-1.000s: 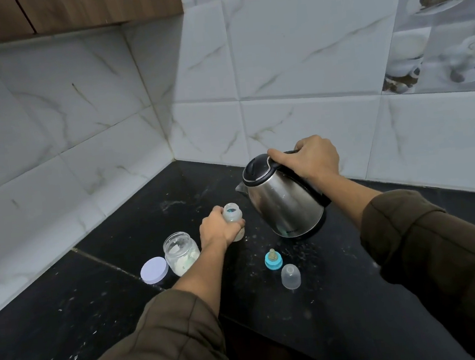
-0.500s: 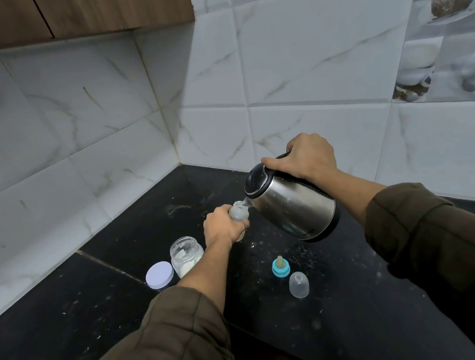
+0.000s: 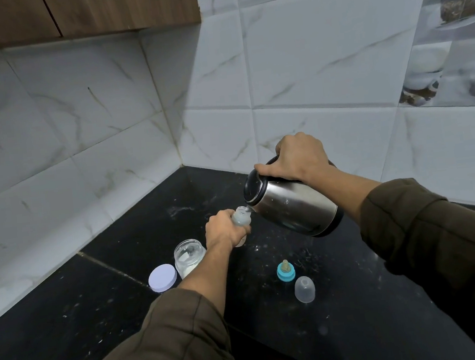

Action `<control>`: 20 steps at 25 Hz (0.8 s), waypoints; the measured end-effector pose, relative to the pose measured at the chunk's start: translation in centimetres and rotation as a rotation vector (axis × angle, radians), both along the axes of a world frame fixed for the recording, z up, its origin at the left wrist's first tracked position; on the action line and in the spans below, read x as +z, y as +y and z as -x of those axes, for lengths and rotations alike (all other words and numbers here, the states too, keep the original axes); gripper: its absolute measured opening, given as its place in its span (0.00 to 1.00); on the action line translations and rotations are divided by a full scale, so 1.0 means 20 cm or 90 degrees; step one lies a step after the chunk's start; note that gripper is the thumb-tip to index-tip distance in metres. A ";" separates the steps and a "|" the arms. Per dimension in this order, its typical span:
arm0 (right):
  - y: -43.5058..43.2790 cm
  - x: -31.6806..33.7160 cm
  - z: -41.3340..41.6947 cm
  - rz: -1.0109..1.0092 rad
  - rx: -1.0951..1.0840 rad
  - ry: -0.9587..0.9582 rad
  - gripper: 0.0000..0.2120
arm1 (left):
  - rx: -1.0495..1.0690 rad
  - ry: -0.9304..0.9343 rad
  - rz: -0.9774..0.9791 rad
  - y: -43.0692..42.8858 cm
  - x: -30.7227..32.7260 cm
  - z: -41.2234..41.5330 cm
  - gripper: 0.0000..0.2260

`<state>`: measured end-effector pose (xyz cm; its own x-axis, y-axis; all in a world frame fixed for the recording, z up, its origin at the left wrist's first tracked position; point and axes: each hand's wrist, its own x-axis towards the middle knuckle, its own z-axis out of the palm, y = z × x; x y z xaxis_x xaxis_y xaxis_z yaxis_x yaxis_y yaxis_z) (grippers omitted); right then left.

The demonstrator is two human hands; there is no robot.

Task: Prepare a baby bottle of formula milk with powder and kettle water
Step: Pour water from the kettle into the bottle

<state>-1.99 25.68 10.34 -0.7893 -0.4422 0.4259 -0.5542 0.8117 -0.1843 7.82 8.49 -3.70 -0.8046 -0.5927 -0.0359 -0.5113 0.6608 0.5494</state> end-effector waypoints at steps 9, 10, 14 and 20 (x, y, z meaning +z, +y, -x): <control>-0.06 0.01 0.00 -0.053 0.016 0.023 0.28 | -0.026 -0.011 -0.006 -0.02 -0.02 0.02 0.26; -0.06 0.02 0.00 -0.059 0.017 0.028 0.28 | -0.029 -0.011 -0.009 -0.03 -0.02 0.02 0.26; -0.07 0.02 0.00 -0.074 0.018 0.041 0.28 | -0.038 -0.017 -0.016 -0.04 -0.02 0.03 0.27; -0.09 0.01 0.01 -0.091 0.024 0.051 0.28 | -0.048 -0.018 -0.012 -0.05 -0.02 0.04 0.25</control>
